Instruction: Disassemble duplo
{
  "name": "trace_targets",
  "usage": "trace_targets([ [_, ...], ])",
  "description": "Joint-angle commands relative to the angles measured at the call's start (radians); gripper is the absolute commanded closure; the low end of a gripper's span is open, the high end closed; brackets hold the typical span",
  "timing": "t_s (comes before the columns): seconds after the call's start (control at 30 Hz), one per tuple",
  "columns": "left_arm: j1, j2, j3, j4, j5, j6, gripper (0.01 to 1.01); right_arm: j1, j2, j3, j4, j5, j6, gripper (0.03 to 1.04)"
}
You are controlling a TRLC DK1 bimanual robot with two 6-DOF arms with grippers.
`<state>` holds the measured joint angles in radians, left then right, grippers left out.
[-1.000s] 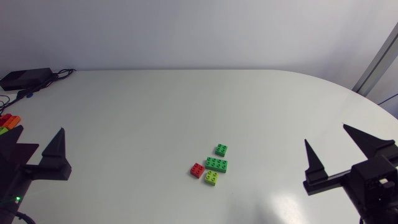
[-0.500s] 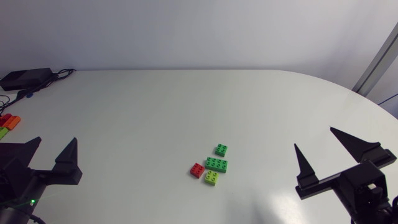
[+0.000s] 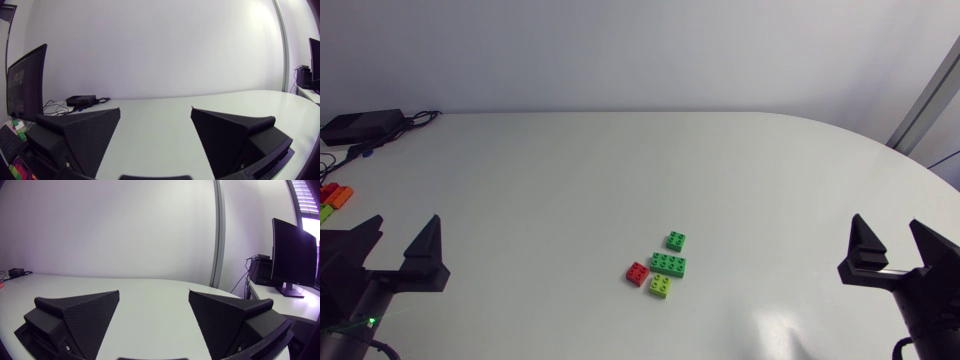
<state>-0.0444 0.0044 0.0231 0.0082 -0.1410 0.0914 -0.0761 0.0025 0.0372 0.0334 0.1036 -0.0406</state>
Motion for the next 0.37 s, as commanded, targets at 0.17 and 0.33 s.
trace_targets([
  [0.17,0.054,-0.014,-0.025,0.012,0.006,-0.012,0.043,0.05,-0.009,-0.042,-0.006,-0.002,0.03,0.07],
  [0.33,0.069,-0.014,-0.025,0.012,0.006,-0.015,0.043,0.05,-0.009,-0.042,-0.006,-0.002,0.03,0.07],
])
